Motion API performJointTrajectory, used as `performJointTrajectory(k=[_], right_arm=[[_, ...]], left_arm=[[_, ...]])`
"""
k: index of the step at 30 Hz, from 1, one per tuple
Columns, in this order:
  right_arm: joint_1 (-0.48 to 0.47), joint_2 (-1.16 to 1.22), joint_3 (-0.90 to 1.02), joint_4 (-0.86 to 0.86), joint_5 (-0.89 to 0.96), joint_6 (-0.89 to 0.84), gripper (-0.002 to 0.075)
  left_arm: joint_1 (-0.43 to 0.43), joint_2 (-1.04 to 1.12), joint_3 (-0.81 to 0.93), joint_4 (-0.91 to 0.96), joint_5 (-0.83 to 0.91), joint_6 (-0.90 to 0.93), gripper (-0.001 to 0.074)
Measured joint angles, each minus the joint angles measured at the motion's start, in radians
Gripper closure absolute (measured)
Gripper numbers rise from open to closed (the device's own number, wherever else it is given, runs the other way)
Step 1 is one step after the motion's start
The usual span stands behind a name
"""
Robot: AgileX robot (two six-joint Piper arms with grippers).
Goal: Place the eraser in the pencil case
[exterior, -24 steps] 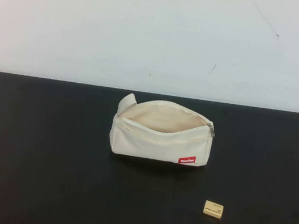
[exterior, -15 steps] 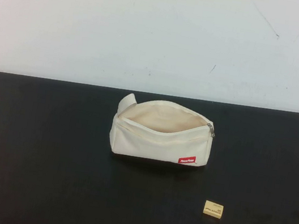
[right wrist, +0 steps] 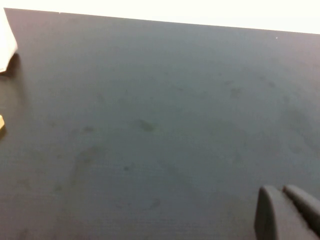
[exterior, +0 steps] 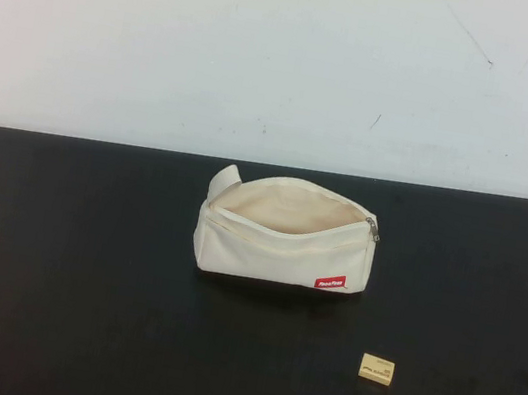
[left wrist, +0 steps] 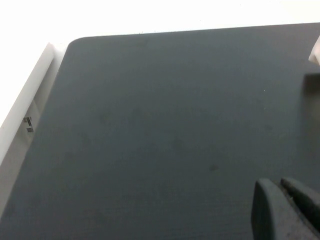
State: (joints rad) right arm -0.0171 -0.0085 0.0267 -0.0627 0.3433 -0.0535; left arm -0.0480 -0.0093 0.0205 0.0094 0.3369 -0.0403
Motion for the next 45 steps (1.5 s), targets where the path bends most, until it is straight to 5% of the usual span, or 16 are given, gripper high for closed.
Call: performJointTrajectory(k=[45], right_arm=[[0.029, 0.000, 0.000, 0.000, 0.000, 0.013, 0.0727]], left_arm=[[0.000, 0.000, 0.000, 0.000, 0.000, 0.000, 0.0736]])
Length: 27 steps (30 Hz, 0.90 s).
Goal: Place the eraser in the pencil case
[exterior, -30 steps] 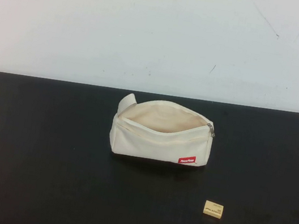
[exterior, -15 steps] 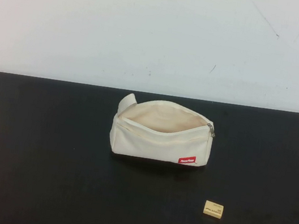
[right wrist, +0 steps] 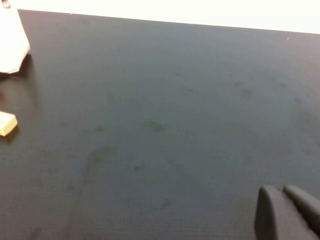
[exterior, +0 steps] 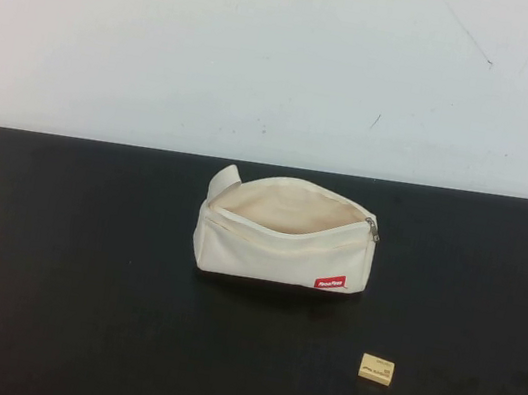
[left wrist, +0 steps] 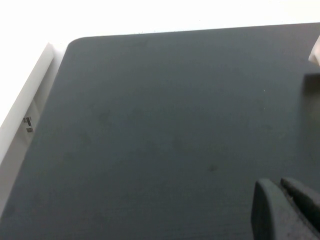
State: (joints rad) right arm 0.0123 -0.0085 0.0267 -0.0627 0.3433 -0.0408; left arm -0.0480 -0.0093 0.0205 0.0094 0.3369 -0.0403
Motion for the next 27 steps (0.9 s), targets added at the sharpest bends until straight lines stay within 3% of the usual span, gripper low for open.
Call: performJointTrajectory(k=[20, 23, 27], right_arm=[[0.000, 0.000, 0.000, -0.002, -0.012, 0.002, 0.0727], [0.000, 0.000, 0.002, -0.002, -0.104, 0.002, 0.0727], [0.000, 0.000, 0.002, -0.002, -0.432, 0.007, 0.0727]], left_arm=[[0.000, 0.000, 0.000, 0.000, 0.000, 0.000, 0.0736], [0.000, 0.000, 0.000, 0.000, 0.000, 0.000, 0.0736], [0.000, 0.000, 0.000, 0.000, 0.000, 0.000, 0.0736]])
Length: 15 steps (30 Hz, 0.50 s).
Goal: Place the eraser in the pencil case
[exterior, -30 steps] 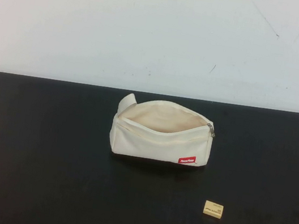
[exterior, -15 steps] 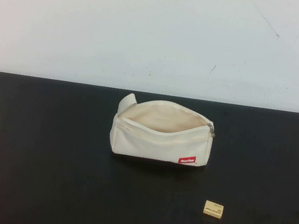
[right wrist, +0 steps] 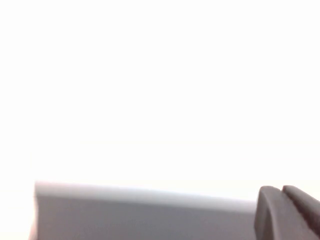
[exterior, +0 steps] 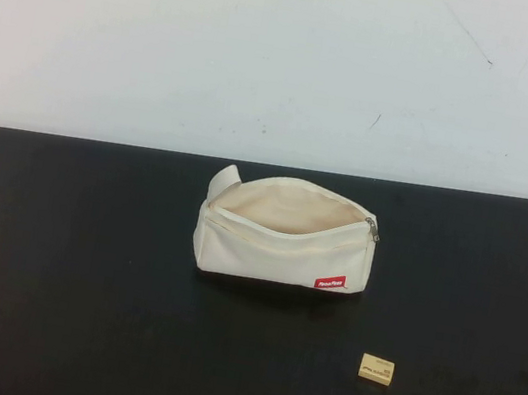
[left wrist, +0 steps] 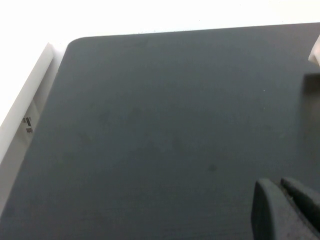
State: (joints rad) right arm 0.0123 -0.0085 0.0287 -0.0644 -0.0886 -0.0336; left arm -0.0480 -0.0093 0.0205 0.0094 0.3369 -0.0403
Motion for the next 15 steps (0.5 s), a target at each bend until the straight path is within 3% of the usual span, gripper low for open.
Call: performJointTrajectory(k=[8, 12, 15], right_arm=[[0.000, -0.001, 0.000, 0.009, -0.719, 0.014, 0.0727], [0.000, -0.006, -0.009, 0.074, -0.852, 0.042, 0.0727], [0.000, -0.008, -0.075, 0.121, -0.830, 0.034, 0.0727]], left_arm=[[0.000, 0.000, 0.000, 0.000, 0.000, 0.000, 0.0736], [0.000, 0.000, 0.000, 0.000, 0.000, 0.000, 0.0737], [0.000, 0.000, 0.000, 0.000, 0.000, 0.000, 0.0736]])
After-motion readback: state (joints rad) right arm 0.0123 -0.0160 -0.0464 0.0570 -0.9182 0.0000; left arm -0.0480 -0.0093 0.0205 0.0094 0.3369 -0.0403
